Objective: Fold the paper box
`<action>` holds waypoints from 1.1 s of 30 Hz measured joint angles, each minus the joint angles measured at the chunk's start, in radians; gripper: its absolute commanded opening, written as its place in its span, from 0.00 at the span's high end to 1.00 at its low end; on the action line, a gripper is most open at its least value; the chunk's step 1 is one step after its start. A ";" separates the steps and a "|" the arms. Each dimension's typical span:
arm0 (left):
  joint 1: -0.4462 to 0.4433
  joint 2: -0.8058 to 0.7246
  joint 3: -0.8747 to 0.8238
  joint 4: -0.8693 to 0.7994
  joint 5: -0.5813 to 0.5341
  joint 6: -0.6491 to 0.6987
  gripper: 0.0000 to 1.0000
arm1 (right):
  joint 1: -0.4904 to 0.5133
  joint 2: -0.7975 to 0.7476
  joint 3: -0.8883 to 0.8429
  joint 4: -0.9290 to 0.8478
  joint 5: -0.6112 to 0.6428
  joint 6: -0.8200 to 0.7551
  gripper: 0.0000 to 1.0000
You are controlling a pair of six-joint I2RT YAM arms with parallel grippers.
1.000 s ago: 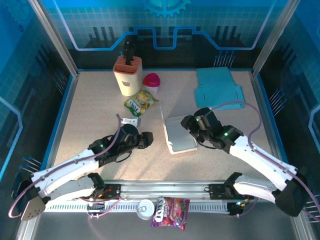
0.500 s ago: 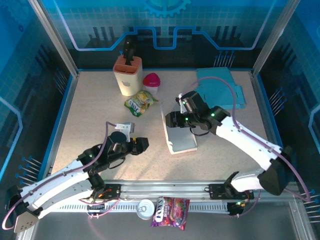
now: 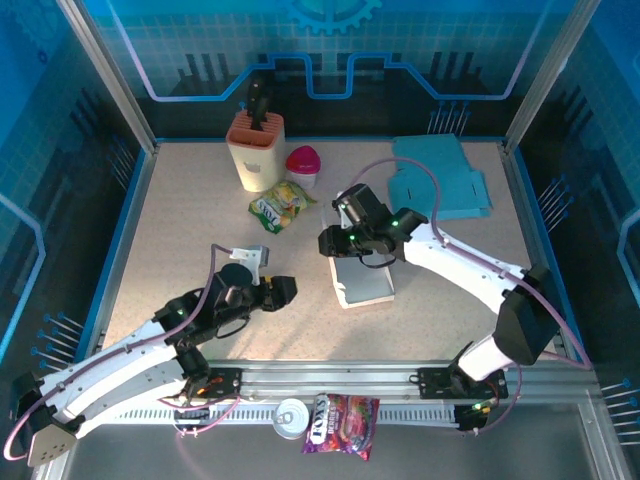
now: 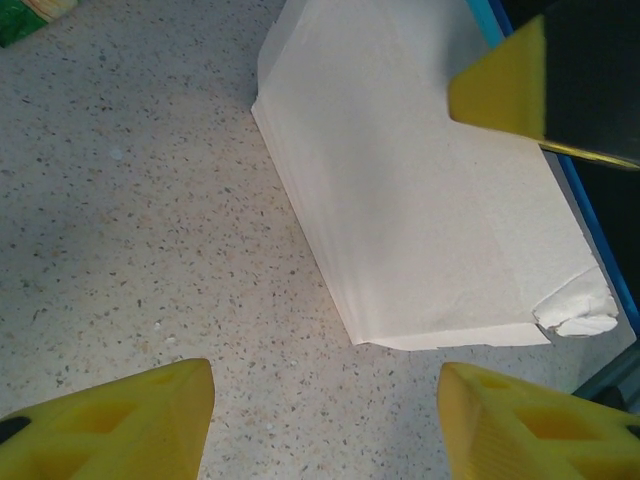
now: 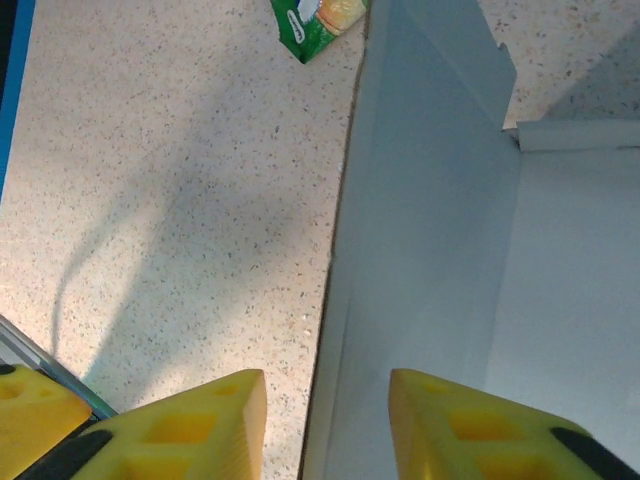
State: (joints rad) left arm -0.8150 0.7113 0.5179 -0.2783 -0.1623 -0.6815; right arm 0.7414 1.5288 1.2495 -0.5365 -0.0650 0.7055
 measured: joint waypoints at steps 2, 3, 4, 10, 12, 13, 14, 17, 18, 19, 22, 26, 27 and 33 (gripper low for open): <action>0.000 -0.002 0.000 0.000 0.007 0.000 0.39 | 0.000 0.000 -0.011 0.036 -0.004 0.032 0.84; 0.000 -0.005 0.000 0.000 0.011 0.000 0.39 | 0.002 -0.001 -0.018 0.057 -0.003 0.052 0.90; 0.000 -0.007 0.000 0.000 0.012 0.000 0.39 | 0.003 -0.002 -0.026 0.077 0.001 0.073 0.95; 0.000 -0.042 0.000 -0.002 0.015 0.000 0.39 | 0.042 -0.082 -0.104 0.138 0.155 0.287 1.00; 0.000 -0.053 0.000 -0.004 0.015 0.000 0.39 | 0.081 -0.134 -0.123 0.114 0.286 0.423 1.00; 0.000 -0.056 0.000 -0.005 0.014 0.000 0.39 | 0.104 -0.156 -0.124 0.092 0.350 0.492 1.00; 0.000 -0.059 0.000 -0.008 0.014 -0.001 0.39 | 0.130 -0.177 -0.123 0.065 0.417 0.579 1.00; 0.000 -0.060 0.000 -0.010 0.015 -0.001 0.40 | 0.182 -0.185 -0.065 -0.089 0.571 0.873 1.00; 0.000 -0.060 0.000 -0.010 0.015 -0.001 0.40 | 0.186 -0.160 -0.018 -0.162 0.605 0.969 1.00; 0.000 -0.060 0.000 -0.010 0.016 -0.001 0.40 | 0.187 -0.127 0.037 -0.234 0.629 1.040 1.00; 0.000 -0.058 -0.010 -0.008 0.023 -0.003 0.41 | 0.185 0.009 0.225 -0.415 0.669 1.194 1.00; 0.000 -0.050 -0.024 -0.011 0.037 -0.011 0.42 | 0.185 0.101 0.296 -0.516 0.679 1.291 1.00; 0.000 -0.051 -0.026 -0.011 0.040 -0.014 0.42 | 0.183 0.109 0.296 -0.535 0.678 1.303 1.00; 0.000 -0.052 -0.032 -0.011 0.054 -0.020 0.42 | 0.147 0.124 0.295 -0.568 0.673 1.340 0.79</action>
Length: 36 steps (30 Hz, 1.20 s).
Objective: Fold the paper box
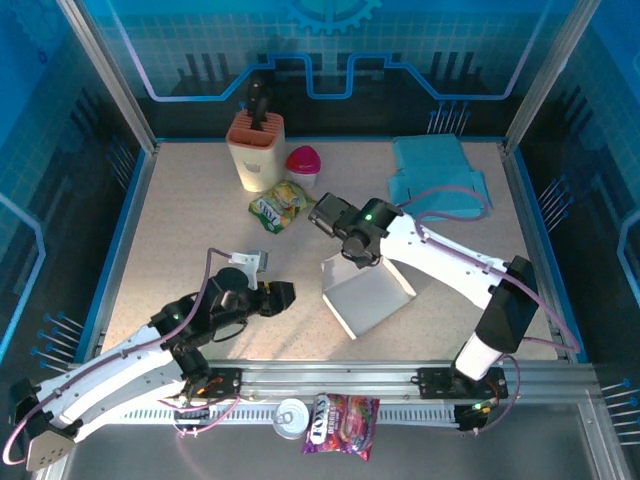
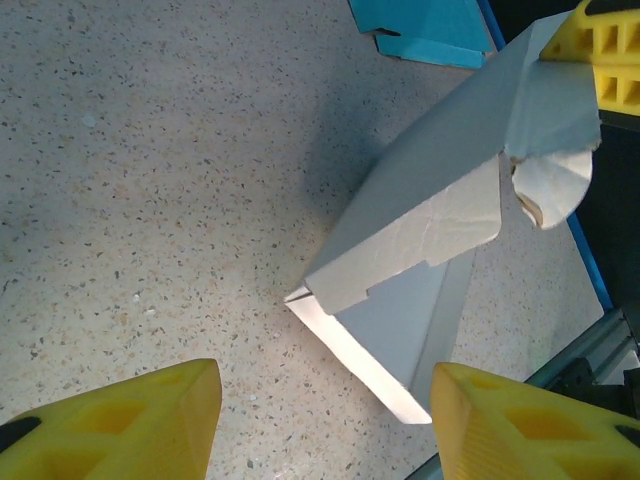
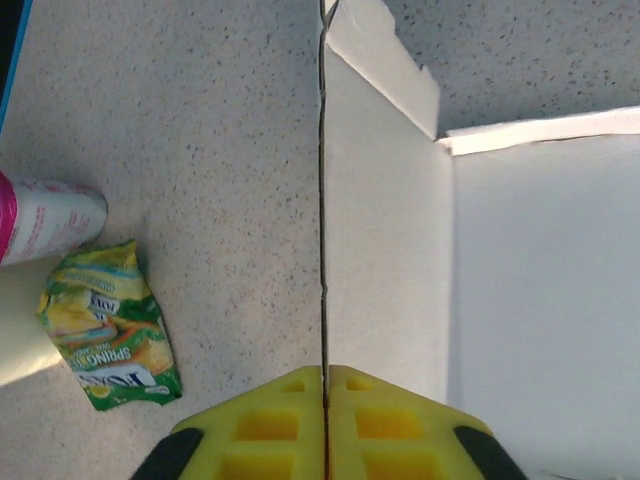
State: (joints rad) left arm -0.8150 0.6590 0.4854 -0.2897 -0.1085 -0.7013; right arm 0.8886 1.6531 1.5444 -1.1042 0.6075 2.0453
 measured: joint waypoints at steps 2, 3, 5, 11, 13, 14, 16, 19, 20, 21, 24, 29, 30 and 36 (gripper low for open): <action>0.000 -0.003 -0.012 0.006 0.002 0.000 0.41 | -0.014 -0.002 -0.016 0.030 -0.002 0.008 0.68; 0.000 -0.005 -0.023 0.006 0.002 0.000 0.41 | -0.018 -0.005 -0.033 0.053 -0.001 0.014 0.63; 0.000 -0.004 -0.037 0.004 0.002 0.000 0.41 | -0.019 -0.018 -0.069 0.096 0.006 0.016 0.55; -0.037 0.076 -0.037 0.011 -0.019 0.000 0.39 | -0.035 -0.188 -0.228 0.338 0.021 -0.168 0.45; -0.070 0.113 -0.032 0.018 -0.043 0.001 0.39 | -0.079 -0.294 -0.302 0.459 -0.006 -0.355 0.40; -0.093 0.131 -0.028 0.027 -0.058 0.001 0.38 | -0.113 -0.354 -0.343 0.522 -0.029 -0.462 0.37; -0.145 0.165 -0.014 0.050 -0.092 0.005 0.37 | -0.197 -0.473 -0.431 0.639 -0.106 -0.687 0.35; -0.202 0.221 0.015 0.099 -0.135 0.023 0.37 | -0.345 -0.625 -0.531 0.750 -0.276 -0.974 0.34; -0.211 0.247 0.026 0.122 -0.143 0.029 0.37 | -0.398 -0.662 -0.556 0.772 -0.346 -1.050 0.33; -0.215 0.270 0.035 0.141 -0.150 0.035 0.38 | -0.456 -0.691 -0.576 0.781 -0.420 -1.120 0.33; -0.222 0.352 0.074 0.168 -0.177 0.057 0.42 | -0.589 -0.720 -0.608 0.778 -0.578 -1.255 0.36; -0.226 0.454 0.149 0.165 -0.260 0.087 0.50 | -0.694 -0.744 -0.695 0.774 -0.767 -1.360 0.37; -0.226 0.469 0.163 0.164 -0.274 0.102 0.54 | -0.695 -0.748 -0.708 0.772 -0.790 -1.370 0.38; -0.226 0.594 0.264 0.154 -0.307 0.161 0.70 | -0.697 -0.748 -0.723 0.776 -0.881 -1.403 0.38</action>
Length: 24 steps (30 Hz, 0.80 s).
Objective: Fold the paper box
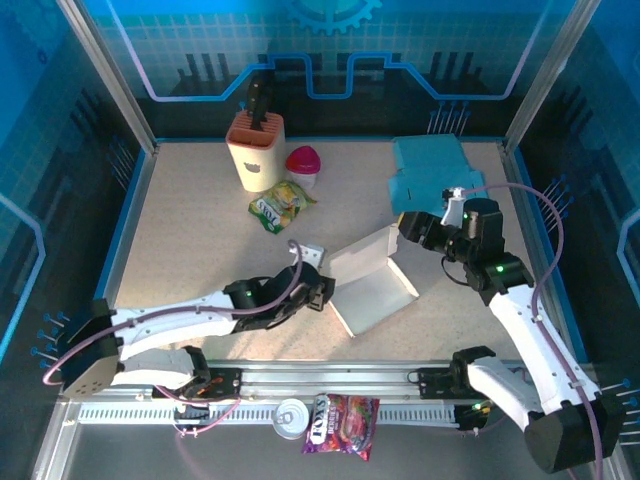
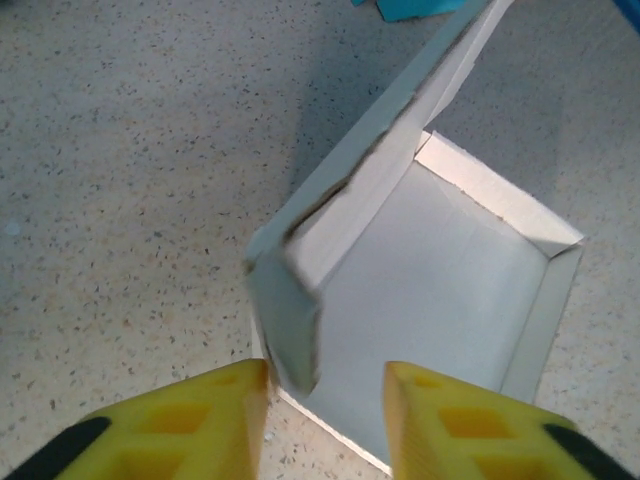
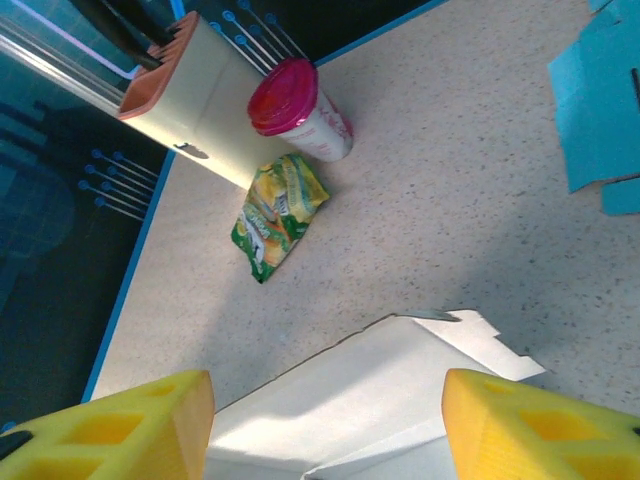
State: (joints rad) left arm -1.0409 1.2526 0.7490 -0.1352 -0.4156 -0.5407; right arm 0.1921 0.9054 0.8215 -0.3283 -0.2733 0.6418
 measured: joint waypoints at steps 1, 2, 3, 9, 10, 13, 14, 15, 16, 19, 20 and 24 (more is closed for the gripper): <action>0.000 0.019 0.013 -0.004 -0.007 0.003 0.71 | -0.002 0.001 0.000 0.000 -0.006 -0.005 0.38; 0.000 0.037 0.025 -0.010 -0.016 0.010 0.71 | -0.004 0.002 0.000 0.000 -0.012 -0.008 0.38; 0.000 0.048 0.029 -0.016 -0.024 0.017 0.73 | -0.007 0.002 0.000 0.000 -0.016 -0.012 0.39; 0.000 0.058 0.029 -0.047 -0.079 0.038 0.80 | -0.021 0.003 0.000 0.000 -0.035 -0.034 0.40; 0.000 0.058 0.030 -0.047 -0.084 0.044 0.83 | -0.022 0.003 0.000 0.000 -0.039 -0.035 0.40; 0.000 0.074 0.040 -0.048 -0.090 0.065 0.90 | -0.023 0.003 0.000 0.000 -0.050 -0.039 0.40; 0.000 0.085 0.048 -0.050 -0.090 0.074 0.90 | -0.023 0.003 0.000 0.000 -0.053 -0.040 0.40; 0.000 0.094 0.055 -0.050 -0.089 0.078 0.90 | -0.024 0.003 0.000 0.000 -0.053 -0.041 0.40; 0.000 0.101 0.060 -0.050 -0.090 0.080 0.91 | -0.024 0.003 0.000 0.000 -0.054 -0.041 0.41; 0.004 0.108 0.068 -0.050 -0.089 0.092 1.00 | -0.024 0.003 0.000 0.000 -0.058 -0.042 0.42; 0.007 0.108 0.068 -0.050 -0.089 0.103 1.00 | -0.024 0.003 0.000 0.000 -0.058 -0.042 0.43; 0.038 0.108 0.068 -0.050 -0.081 0.130 1.00 | -0.025 0.003 0.000 -0.001 -0.063 -0.053 0.43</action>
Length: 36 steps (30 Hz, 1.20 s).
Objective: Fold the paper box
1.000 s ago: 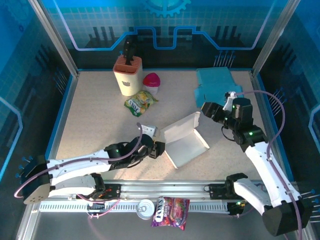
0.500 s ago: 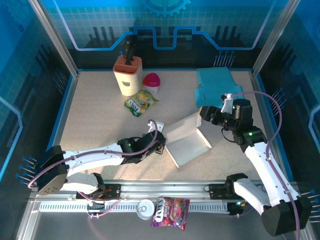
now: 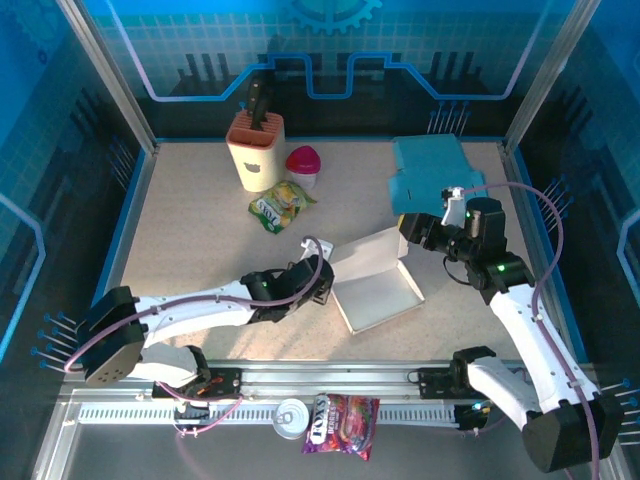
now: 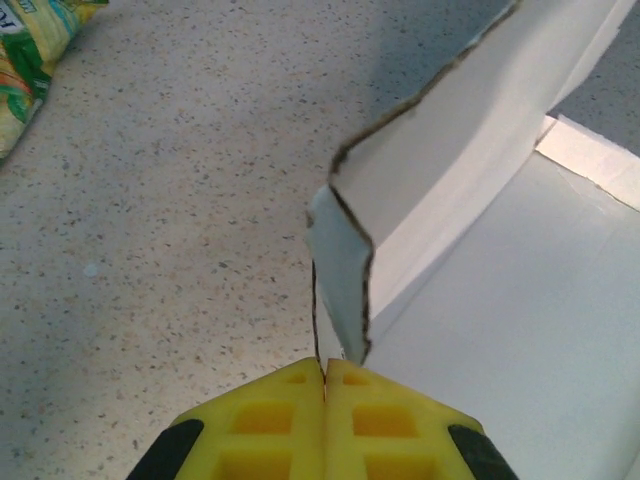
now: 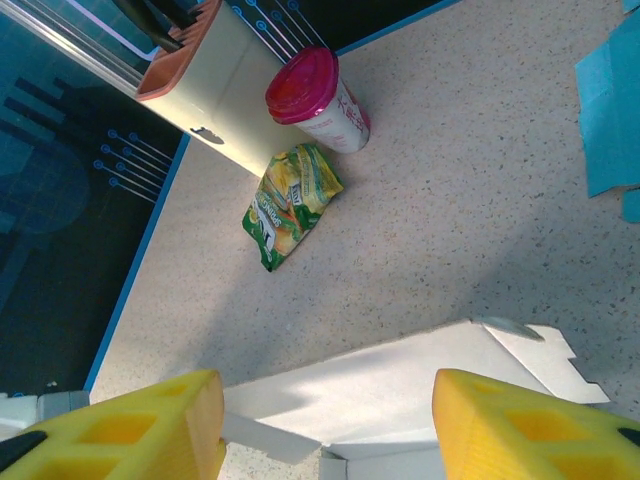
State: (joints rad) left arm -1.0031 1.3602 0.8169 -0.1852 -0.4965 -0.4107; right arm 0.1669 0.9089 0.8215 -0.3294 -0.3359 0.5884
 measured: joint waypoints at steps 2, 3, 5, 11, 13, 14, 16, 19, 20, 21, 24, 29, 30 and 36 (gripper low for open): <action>0.025 -0.005 0.000 -0.002 0.016 0.032 1.00 | 0.000 0.000 0.000 -0.005 -0.002 -0.014 0.43; 0.042 -0.011 0.000 -0.006 0.025 0.058 1.00 | 0.000 0.000 -0.002 -0.008 -0.002 -0.023 0.43; 0.080 -0.031 0.000 -0.013 0.054 0.108 1.00 | 0.000 0.000 -0.006 -0.014 0.003 -0.045 0.43; 0.267 -0.121 -0.001 -0.018 0.211 0.265 1.00 | 0.000 0.013 -0.042 -0.008 0.013 -0.119 0.42; 0.339 -0.128 -0.001 -0.019 0.272 0.315 1.00 | 0.003 0.026 -0.055 0.000 0.015 -0.145 0.42; 0.370 -0.126 0.000 -0.020 0.300 0.337 1.00 | 0.010 0.035 -0.060 0.001 0.021 -0.166 0.41; 0.422 -0.115 0.000 -0.019 0.350 0.373 1.00 | 0.034 0.047 -0.066 0.003 0.042 -0.201 0.39; 0.473 -0.084 0.000 -0.018 0.406 0.406 1.00 | 0.096 0.081 -0.069 0.015 0.089 -0.259 0.36; 0.482 -0.072 0.000 -0.014 0.415 0.414 1.00 | 0.111 0.100 -0.069 0.022 0.102 -0.276 0.35; 0.486 -0.063 0.000 -0.011 0.420 0.418 1.00 | 0.117 0.122 -0.069 0.028 0.116 -0.290 0.35; 0.487 -0.051 -0.002 0.007 0.426 0.437 1.00 | 0.122 0.203 -0.069 0.049 0.152 -0.333 0.35; 0.487 -0.051 -0.002 0.039 0.426 0.457 1.00 | 0.134 0.328 -0.021 0.058 0.181 -0.420 0.37; 0.487 -0.050 -0.002 0.043 0.426 0.463 1.00 | 0.135 0.349 -0.003 0.059 0.183 -0.436 0.37; 0.489 -0.023 -0.002 0.061 0.423 0.470 1.00 | 0.140 0.439 0.110 0.057 0.191 -0.513 0.43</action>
State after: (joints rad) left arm -0.5144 1.3369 0.8150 -0.1242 -0.0738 0.0593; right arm 0.3069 1.3479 0.9318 -0.2722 -0.1452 0.0757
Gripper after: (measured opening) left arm 0.052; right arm 0.594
